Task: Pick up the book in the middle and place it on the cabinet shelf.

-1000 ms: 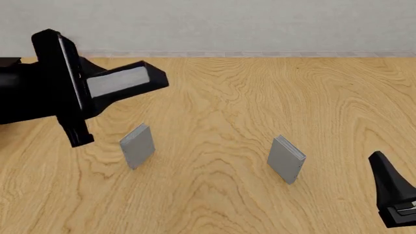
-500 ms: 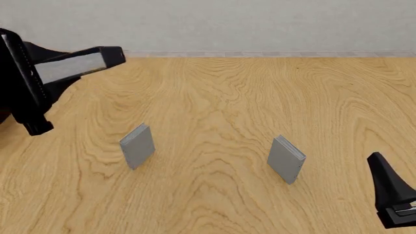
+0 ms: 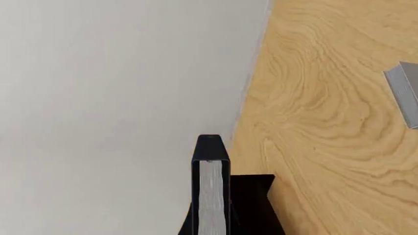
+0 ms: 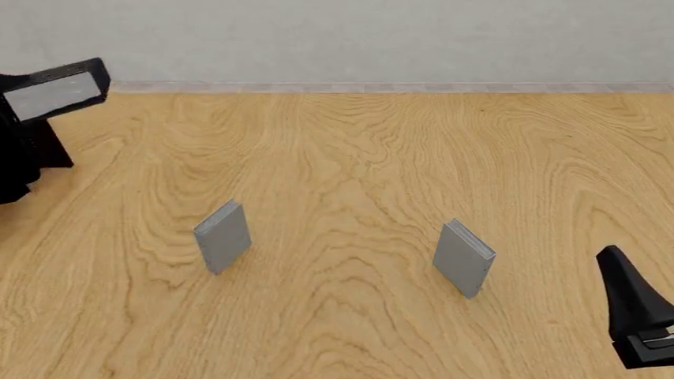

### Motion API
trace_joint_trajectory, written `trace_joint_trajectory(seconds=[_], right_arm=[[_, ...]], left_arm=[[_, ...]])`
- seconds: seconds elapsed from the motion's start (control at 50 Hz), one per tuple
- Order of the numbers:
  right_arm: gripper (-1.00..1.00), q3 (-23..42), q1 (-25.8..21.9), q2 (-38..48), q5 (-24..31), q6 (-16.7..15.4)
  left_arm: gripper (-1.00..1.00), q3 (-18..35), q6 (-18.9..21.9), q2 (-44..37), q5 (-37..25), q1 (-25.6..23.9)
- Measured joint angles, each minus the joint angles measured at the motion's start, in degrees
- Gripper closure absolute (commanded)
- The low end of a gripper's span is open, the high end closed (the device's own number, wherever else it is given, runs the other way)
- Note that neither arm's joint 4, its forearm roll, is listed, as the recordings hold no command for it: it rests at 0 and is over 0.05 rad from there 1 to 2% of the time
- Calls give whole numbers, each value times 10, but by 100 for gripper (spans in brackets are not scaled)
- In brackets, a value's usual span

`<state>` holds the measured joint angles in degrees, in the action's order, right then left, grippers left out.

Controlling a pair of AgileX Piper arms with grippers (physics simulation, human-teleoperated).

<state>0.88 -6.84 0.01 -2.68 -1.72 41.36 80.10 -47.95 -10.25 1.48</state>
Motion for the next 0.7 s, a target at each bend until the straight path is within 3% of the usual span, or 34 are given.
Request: trace_joint_trajectory(seconds=[0.38,0.7], right_arm=[[-100,0,-1,0,0,3],[-100,3,-2,0,4,1]], left_arm=[[100,11,45,-71,85,105],[100,37,59,-126,145,176]])
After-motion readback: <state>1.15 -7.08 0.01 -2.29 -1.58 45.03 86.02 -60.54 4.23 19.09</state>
